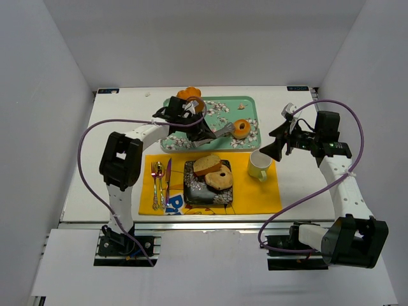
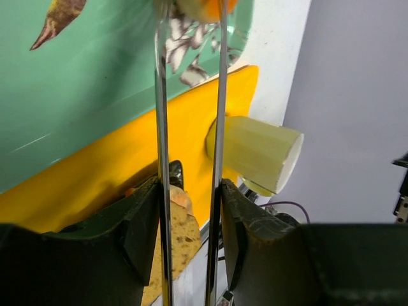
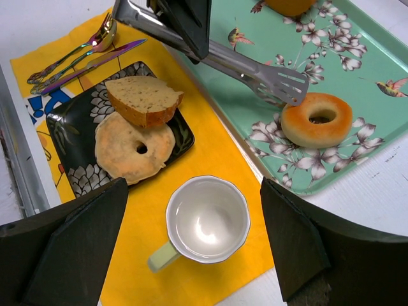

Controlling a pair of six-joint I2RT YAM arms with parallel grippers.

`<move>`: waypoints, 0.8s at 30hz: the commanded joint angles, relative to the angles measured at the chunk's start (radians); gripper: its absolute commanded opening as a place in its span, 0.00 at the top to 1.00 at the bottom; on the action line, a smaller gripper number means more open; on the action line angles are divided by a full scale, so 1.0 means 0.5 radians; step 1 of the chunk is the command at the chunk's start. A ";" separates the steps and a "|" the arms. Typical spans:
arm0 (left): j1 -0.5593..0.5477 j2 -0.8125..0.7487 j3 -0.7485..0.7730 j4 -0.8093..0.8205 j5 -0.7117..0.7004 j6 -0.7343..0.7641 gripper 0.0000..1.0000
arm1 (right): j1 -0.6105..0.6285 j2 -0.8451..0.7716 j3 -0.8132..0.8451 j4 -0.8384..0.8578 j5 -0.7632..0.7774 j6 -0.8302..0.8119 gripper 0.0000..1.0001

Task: Place the bread

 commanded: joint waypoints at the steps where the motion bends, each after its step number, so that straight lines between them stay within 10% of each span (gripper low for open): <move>1: -0.026 0.024 0.104 -0.099 0.060 0.086 0.49 | -0.008 -0.050 -0.015 0.062 0.001 0.014 0.11; 24: -0.020 -0.169 -0.055 0.274 0.173 -0.107 0.90 | -0.008 -0.093 -0.046 0.041 0.010 -0.004 0.11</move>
